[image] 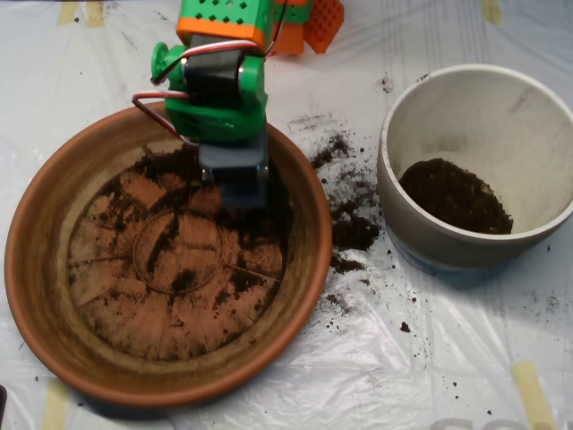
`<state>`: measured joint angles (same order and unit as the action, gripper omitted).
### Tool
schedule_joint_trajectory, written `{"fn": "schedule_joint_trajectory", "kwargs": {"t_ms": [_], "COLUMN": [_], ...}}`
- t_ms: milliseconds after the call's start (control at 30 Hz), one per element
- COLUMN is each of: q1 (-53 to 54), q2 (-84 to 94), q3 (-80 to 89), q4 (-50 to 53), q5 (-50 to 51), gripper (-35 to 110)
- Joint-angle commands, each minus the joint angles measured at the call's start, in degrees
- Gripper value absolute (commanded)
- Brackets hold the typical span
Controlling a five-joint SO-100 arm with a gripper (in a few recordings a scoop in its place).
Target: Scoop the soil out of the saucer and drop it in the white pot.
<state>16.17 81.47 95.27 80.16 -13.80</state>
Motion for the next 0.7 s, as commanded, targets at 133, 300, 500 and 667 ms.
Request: {"fn": "schedule_joint_trajectory", "kwargs": {"t_ms": [133,300,500,667], "q1": [-1.4,-6.4,-15.4,-21.7], "q2": [14.2,19.2,22.5,16.3], "q3": [-8.7,-12.8,-22.1,-39.7], "q4": [2.9,7.1,14.3,23.2], "q5": [2.9,3.9,4.7,5.9], "gripper": [-1,-1,-1,-1]}}
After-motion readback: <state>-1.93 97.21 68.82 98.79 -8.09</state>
